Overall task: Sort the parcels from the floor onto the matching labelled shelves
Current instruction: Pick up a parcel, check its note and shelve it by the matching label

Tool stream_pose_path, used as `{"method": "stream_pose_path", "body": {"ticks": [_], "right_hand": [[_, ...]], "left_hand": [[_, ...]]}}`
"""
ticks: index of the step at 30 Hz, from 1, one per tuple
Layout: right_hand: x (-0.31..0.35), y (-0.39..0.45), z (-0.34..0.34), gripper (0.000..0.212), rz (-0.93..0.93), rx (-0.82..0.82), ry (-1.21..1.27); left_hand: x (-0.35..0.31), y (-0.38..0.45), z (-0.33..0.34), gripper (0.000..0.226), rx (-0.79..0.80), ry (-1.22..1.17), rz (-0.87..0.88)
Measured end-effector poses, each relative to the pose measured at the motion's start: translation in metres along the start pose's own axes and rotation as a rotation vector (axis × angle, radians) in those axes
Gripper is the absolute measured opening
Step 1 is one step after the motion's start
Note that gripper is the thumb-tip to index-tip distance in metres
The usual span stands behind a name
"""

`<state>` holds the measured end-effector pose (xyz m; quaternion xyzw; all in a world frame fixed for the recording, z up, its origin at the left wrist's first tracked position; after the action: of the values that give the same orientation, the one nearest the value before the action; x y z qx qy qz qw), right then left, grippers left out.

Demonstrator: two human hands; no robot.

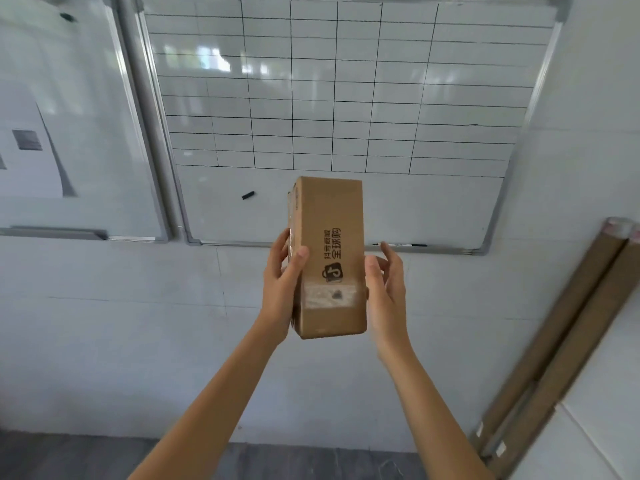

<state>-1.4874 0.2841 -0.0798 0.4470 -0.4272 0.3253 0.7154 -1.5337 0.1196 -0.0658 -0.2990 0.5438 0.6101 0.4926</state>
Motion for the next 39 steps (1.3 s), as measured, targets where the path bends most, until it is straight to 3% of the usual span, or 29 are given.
{"method": "stream_pose_path", "body": {"ticks": [5, 13, 16, 18, 21, 23, 26, 30, 33, 36, 39], "right_hand": [[-0.008, 0.002, 0.005, 0.077, 0.180, 0.173, 0.070], [-0.011, -0.001, 0.014, 0.055, 0.249, 0.269, 0.216], [-0.004, -0.004, 0.013, 0.073, 0.229, 0.233, 0.243], [-0.002, -0.004, 0.013, 0.080, 0.208, 0.192, 0.270], [0.001, -0.002, 0.009, 0.074, 0.164, 0.095, 0.272], [0.003, -0.002, 0.004, 0.076, 0.112, 0.001, 0.219], [0.008, -0.003, 0.002, 0.081, 0.030, -0.061, 0.092], [0.009, -0.013, 0.012, 0.087, -0.027, 0.000, -0.086], [0.012, -0.024, 0.013, 0.082, -0.099, -0.071, -0.229], [0.014, -0.032, 0.018, 0.082, -0.140, -0.101, -0.366], [0.016, -0.035, 0.021, 0.073, -0.196, -0.072, -0.401]], "left_hand": [[-0.009, 0.001, 0.012, 0.075, 0.090, -0.029, 0.015], [-0.010, -0.006, 0.023, 0.073, 0.048, -0.028, 0.063], [-0.011, -0.010, 0.023, 0.076, 0.046, -0.018, 0.087], [-0.010, -0.012, 0.021, 0.062, 0.047, 0.016, 0.100], [-0.007, -0.012, 0.015, 0.033, 0.039, 0.109, 0.098], [-0.006, -0.012, 0.008, 0.026, -0.021, 0.167, 0.062], [-0.008, -0.012, -0.002, 0.030, -0.142, 0.281, 0.046], [-0.010, -0.015, -0.008, 0.029, -0.186, 0.256, -0.013], [-0.004, -0.014, -0.007, 0.031, -0.101, 0.211, -0.116], [0.000, -0.017, 0.002, 0.068, 0.039, 0.191, -0.129], [-0.002, -0.018, 0.004, 0.068, 0.051, 0.188, -0.099]]}}
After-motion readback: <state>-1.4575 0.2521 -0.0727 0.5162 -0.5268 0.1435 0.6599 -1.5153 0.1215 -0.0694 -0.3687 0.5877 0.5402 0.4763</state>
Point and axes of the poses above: each hand's wrist, its own y-axis towards the middle knuckle, its own z-axis out of the palm, x = y × z, the point moved 7 cm from there along y, towards the middle knuckle, and after that the axes turned 4 degrees about y, right-handed, at the moved point
